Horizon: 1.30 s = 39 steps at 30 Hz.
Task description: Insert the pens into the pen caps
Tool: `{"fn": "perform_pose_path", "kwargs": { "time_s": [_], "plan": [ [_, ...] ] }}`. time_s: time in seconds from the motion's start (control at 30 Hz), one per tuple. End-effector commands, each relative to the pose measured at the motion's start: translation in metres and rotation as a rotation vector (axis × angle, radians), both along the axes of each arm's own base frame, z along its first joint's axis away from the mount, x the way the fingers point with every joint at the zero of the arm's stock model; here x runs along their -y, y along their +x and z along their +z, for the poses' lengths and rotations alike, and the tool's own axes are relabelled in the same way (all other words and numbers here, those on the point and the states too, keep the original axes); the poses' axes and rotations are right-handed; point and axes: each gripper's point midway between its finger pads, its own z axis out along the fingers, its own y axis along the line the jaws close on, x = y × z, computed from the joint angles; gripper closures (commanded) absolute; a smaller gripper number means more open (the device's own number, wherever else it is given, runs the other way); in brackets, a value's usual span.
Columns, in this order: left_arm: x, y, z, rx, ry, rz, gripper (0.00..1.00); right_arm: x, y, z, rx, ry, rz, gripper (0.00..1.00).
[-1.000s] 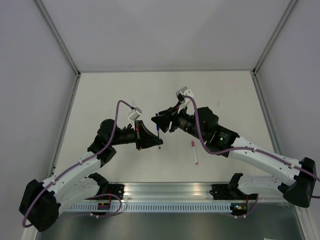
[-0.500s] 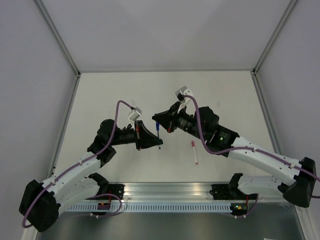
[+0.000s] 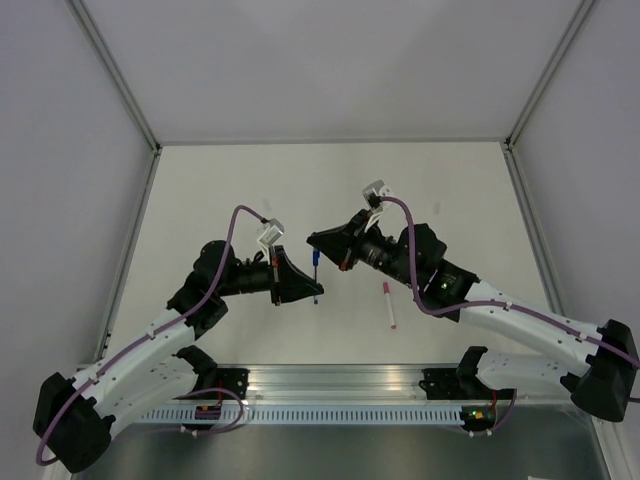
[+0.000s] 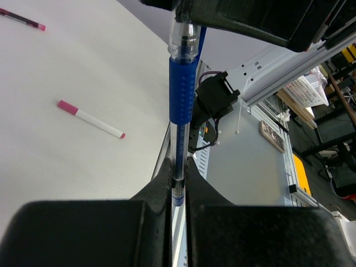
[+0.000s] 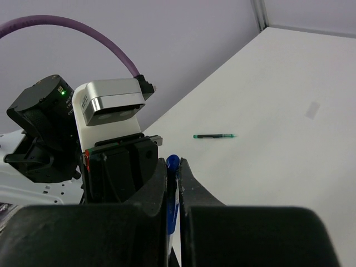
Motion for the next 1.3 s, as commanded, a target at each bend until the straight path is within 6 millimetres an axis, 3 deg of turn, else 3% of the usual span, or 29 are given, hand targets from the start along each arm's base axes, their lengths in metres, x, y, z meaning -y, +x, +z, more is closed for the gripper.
{"fn": "perform_pose_path", "kwargs": {
  "time_s": [0.0, 0.2, 0.87, 1.0, 1.07, 1.1, 1.13, 1.17, 1.2, 1.23, 1.27],
  "plan": [
    [-0.005, 0.029, 0.066, 0.169, -0.116, 0.148, 0.98, -0.005, -0.032, -0.044, -0.136, -0.069, 0.133, 1.0],
    [-0.009, 0.044, 0.069, 0.187, -0.098, 0.234, 0.98, 0.004, -0.039, -0.053, -0.182, -0.032, 0.126, 1.0],
    [-0.004, 0.062, 0.079, 0.187, -0.127, 0.28, 0.98, 0.001, -0.063, -0.101, -0.321, 0.058, 0.2, 1.0],
    [0.001, 0.06, 0.071, 0.168, -0.104, 0.243, 0.98, 0.007, -0.052, -0.102, -0.292, 0.035, 0.13, 1.0],
    [0.005, 0.058, 0.061, 0.142, -0.074, 0.208, 0.98, 0.01, -0.041, -0.092, -0.266, 0.017, 0.078, 1.0],
    [0.006, 0.057, 0.054, 0.119, -0.056, 0.198, 0.91, 0.013, -0.022, -0.068, -0.191, 0.011, -0.008, 1.0],
    [0.007, 0.055, 0.05, 0.11, -0.051, 0.186, 0.81, 0.019, -0.013, -0.077, -0.202, -0.064, -0.07, 1.0],
    [0.008, 0.052, 0.043, 0.096, -0.041, 0.169, 0.58, 0.023, -0.001, -0.073, -0.185, -0.091, -0.12, 1.0],
    [0.007, 0.051, 0.038, 0.085, -0.027, 0.167, 0.47, 0.027, 0.011, -0.069, -0.169, -0.118, -0.178, 1.0],
    [0.006, 0.049, 0.035, 0.079, -0.019, 0.165, 0.4, 0.029, 0.02, -0.052, -0.143, -0.142, -0.199, 1.0],
    [0.005, 0.048, 0.03, 0.08, -0.005, 0.163, 0.31, 0.032, 0.034, -0.056, -0.154, -0.176, -0.232, 1.0]
  ]
}}
